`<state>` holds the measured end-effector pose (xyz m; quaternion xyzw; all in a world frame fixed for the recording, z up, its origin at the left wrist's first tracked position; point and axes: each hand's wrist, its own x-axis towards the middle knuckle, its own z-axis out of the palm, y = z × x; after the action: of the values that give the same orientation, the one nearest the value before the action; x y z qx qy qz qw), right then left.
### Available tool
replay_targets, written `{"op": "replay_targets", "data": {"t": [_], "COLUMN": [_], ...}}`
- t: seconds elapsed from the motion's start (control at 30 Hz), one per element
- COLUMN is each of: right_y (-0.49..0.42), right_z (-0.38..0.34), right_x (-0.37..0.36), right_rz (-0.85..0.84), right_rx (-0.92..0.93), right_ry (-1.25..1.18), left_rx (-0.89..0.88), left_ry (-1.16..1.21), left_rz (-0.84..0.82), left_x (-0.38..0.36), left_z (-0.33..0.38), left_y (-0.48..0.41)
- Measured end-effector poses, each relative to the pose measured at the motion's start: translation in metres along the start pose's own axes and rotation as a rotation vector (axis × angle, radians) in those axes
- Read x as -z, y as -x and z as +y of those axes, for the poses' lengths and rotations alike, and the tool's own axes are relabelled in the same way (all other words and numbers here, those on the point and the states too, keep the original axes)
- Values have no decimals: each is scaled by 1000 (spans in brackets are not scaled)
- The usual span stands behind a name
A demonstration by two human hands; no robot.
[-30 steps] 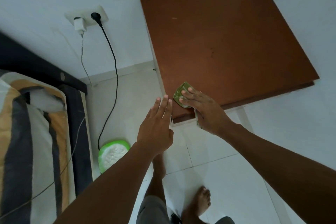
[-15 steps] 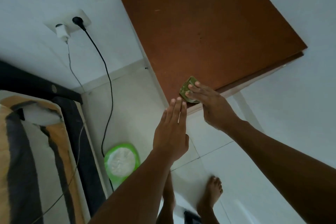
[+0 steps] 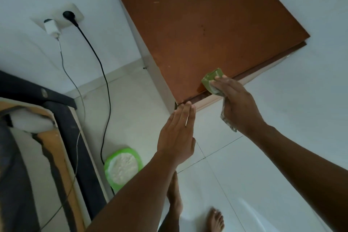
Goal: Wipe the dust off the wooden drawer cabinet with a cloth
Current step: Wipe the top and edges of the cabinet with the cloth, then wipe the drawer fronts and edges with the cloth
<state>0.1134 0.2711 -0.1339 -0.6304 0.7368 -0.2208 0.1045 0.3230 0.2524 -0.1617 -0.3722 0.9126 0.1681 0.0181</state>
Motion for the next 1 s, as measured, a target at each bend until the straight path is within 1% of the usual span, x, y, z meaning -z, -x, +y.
{"op": "replay_targets", "data": {"t": [0.13, 0.27, 0.37, 0.47, 0.5, 0.63, 0.7, 0.87, 1.0], "right_y": [1, 6, 9, 9, 7, -9, -17, -23, -23], "right_z": [5, 19, 24, 30, 33, 54, 60, 63, 61], "right_x": [-3, -5, -7, -11, -13, -30, -44, -58, -57], "right_rz": [24, 82, 106, 132, 147, 185, 195, 288, 318], "right_rx": [-68, -71, -79, -49, -36, 74, 115, 122, 126], "right_ry": [-26, -58, -65, -49, -42, 4, 41, 102, 142], "left_rx": [8, 58, 109, 144, 159, 210, 224, 244, 213], "left_ry": [-41, -56, -75, -96, -96, -87, -113, -298, -410], "left_rz": [-31, -42, -21, 2, 28, 240, 316, 489, 684], "left_x": [-2, -7, -12, -24, -30, -53, -67, -90, -105], "left_z": [5, 15, 21, 27, 29, 35, 33, 23, 14], "left_y": [-4, -7, -8, -10, -11, -19, -26, -50, -66]}}
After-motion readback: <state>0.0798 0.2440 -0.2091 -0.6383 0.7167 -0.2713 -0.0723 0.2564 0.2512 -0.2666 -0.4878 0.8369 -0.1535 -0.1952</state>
